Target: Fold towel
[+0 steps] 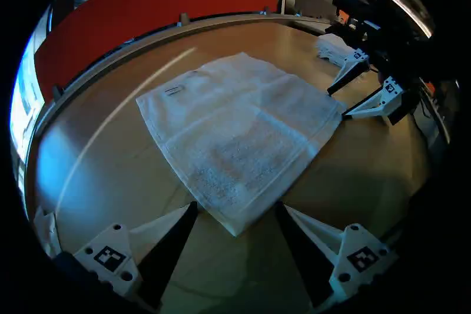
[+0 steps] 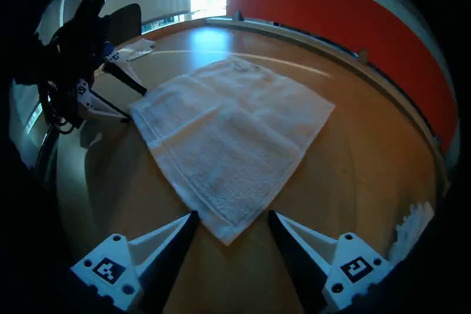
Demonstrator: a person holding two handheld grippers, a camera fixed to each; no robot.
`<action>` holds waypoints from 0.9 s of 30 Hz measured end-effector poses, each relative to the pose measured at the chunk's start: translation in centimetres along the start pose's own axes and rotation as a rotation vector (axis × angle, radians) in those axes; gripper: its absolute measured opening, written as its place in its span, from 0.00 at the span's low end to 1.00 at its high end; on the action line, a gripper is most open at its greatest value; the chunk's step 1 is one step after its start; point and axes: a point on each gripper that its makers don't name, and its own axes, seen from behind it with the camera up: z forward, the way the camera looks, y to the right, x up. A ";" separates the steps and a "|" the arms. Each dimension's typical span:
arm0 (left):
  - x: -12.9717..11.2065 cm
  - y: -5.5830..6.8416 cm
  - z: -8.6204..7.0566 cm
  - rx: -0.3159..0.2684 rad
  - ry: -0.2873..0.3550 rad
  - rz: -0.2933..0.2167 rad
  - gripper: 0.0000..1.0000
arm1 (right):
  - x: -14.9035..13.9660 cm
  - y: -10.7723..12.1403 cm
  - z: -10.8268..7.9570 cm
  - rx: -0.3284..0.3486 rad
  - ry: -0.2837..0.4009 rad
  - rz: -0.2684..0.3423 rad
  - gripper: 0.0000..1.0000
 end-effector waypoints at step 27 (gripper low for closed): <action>0.1 -0.1 -0.3 0.044 -0.019 -0.042 0.53 | 0.3 -0.6 0.0 0.003 -0.009 0.045 0.52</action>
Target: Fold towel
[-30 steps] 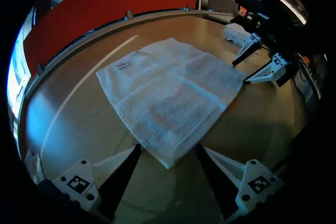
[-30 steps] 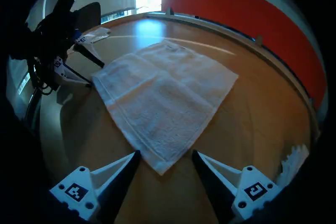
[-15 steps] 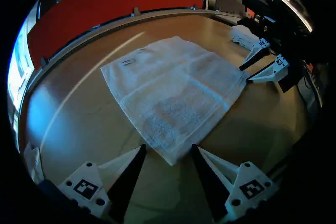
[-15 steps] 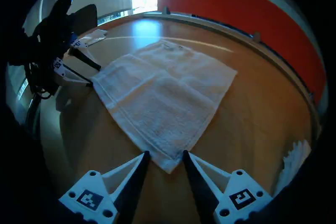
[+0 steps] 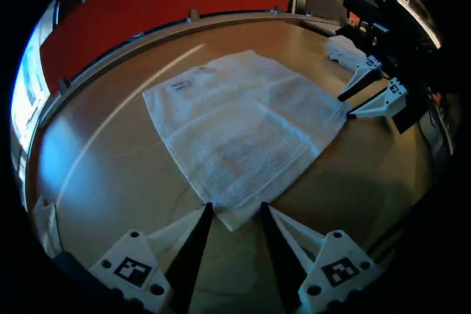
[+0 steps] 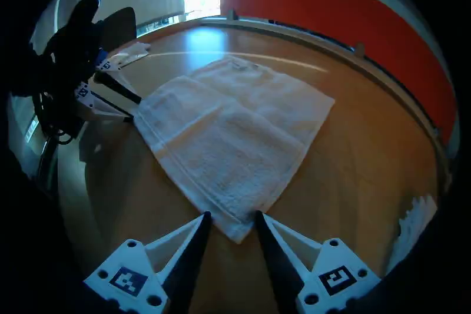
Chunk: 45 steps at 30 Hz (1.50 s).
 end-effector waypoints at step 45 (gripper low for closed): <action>5.1 0.1 -6.1 0.054 0.063 -0.068 0.13 | 8.2 -0.9 -6.5 -0.006 0.180 0.001 0.23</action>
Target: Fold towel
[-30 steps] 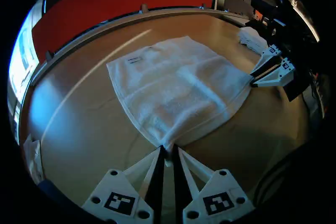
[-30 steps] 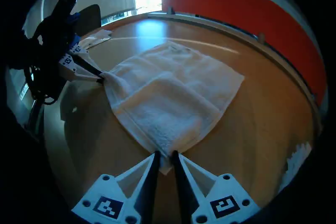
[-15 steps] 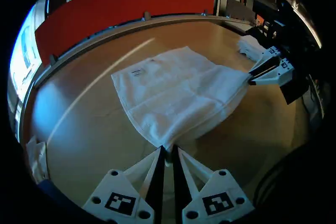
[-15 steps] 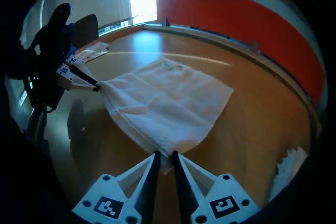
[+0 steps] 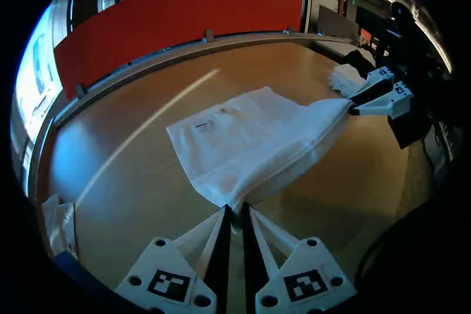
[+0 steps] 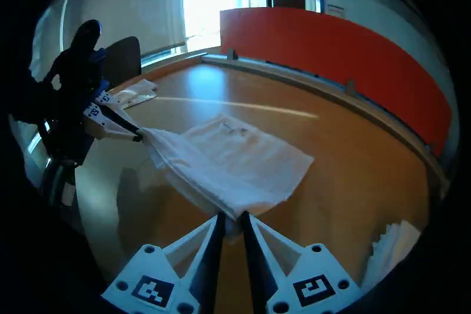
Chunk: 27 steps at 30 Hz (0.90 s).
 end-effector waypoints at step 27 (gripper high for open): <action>2.6 1.8 -4.7 -0.015 -0.003 -0.019 0.13 | 3.6 -0.8 -4.8 0.009 0.051 -0.006 0.23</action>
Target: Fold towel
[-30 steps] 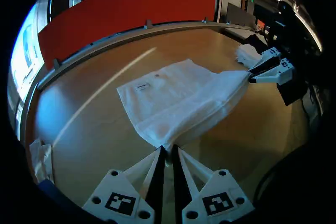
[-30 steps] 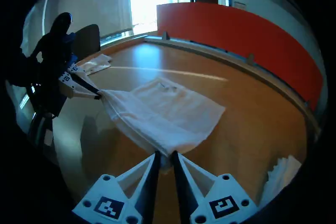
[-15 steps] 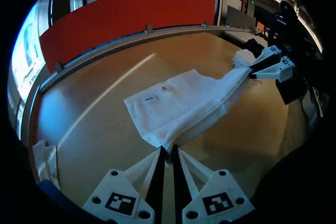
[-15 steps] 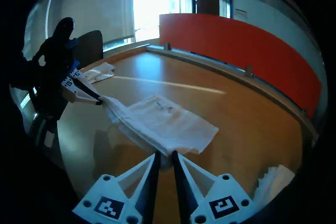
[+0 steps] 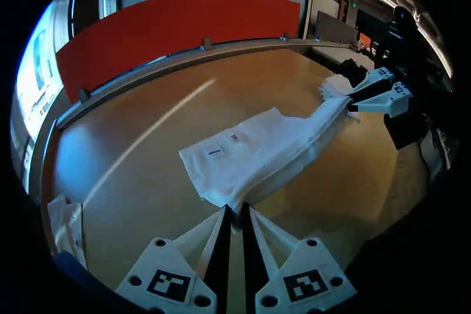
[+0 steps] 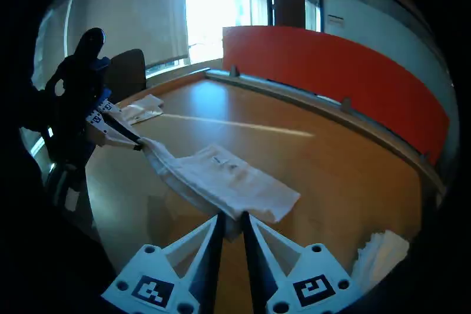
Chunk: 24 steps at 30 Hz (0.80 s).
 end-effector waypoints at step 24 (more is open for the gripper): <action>0.0 1.1 -1.1 -0.005 0.000 -0.009 0.13 | -0.3 -0.3 -1.1 0.005 -0.007 0.003 0.23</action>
